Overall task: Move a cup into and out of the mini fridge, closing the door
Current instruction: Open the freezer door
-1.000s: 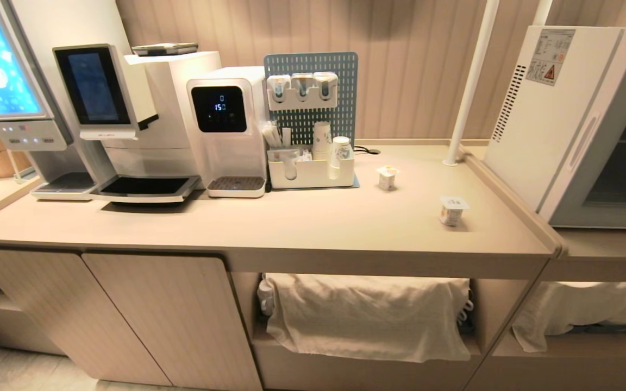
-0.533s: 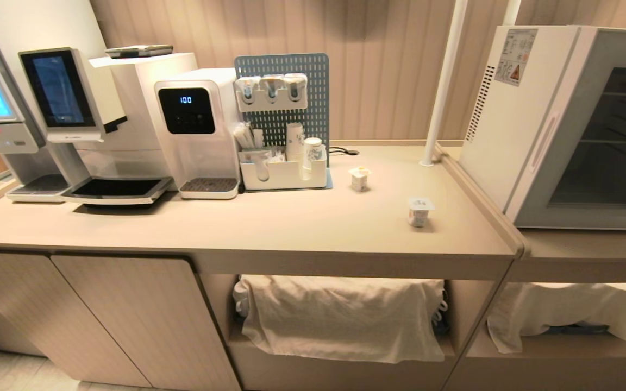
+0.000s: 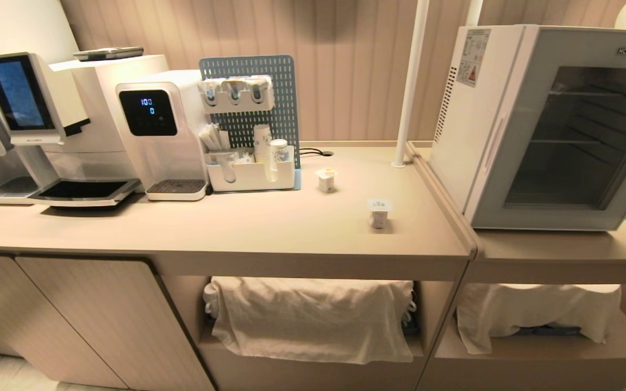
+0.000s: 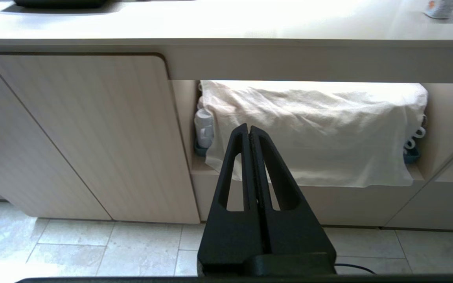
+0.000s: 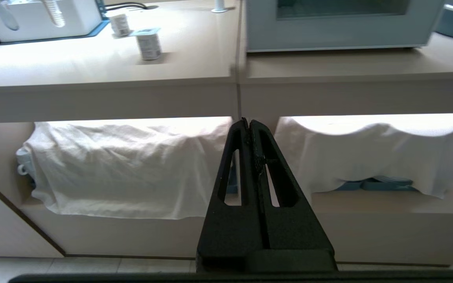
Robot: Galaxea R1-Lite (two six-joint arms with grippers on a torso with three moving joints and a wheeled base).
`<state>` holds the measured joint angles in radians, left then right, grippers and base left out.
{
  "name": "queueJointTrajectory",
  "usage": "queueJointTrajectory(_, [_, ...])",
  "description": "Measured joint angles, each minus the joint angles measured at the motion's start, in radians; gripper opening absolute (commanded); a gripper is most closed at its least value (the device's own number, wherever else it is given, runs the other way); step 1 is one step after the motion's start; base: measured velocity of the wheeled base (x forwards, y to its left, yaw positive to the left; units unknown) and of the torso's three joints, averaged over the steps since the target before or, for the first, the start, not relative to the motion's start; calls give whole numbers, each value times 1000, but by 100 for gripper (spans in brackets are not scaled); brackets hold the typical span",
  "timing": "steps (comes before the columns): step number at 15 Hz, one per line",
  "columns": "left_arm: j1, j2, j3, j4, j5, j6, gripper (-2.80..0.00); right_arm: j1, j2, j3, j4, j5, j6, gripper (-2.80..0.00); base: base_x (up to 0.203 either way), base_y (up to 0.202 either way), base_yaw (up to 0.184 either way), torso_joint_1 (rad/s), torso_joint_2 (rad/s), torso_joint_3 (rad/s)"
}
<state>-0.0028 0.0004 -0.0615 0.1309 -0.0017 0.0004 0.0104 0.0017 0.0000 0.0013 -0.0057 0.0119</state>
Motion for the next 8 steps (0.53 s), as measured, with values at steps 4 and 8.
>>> queueJointTrajectory(4, [0, 0, 0, 0, 0, 0, -280, 0, 0, 0, 1, 0, 0, -280, 0, -194, -2, 0, 3, 2])
queueJointTrajectory(8, [0, 0, 0, 0, 0, 0, -280, 0, 0, 0, 0, 0, 0, -280, 0, -194, 0, 1, 1, 4])
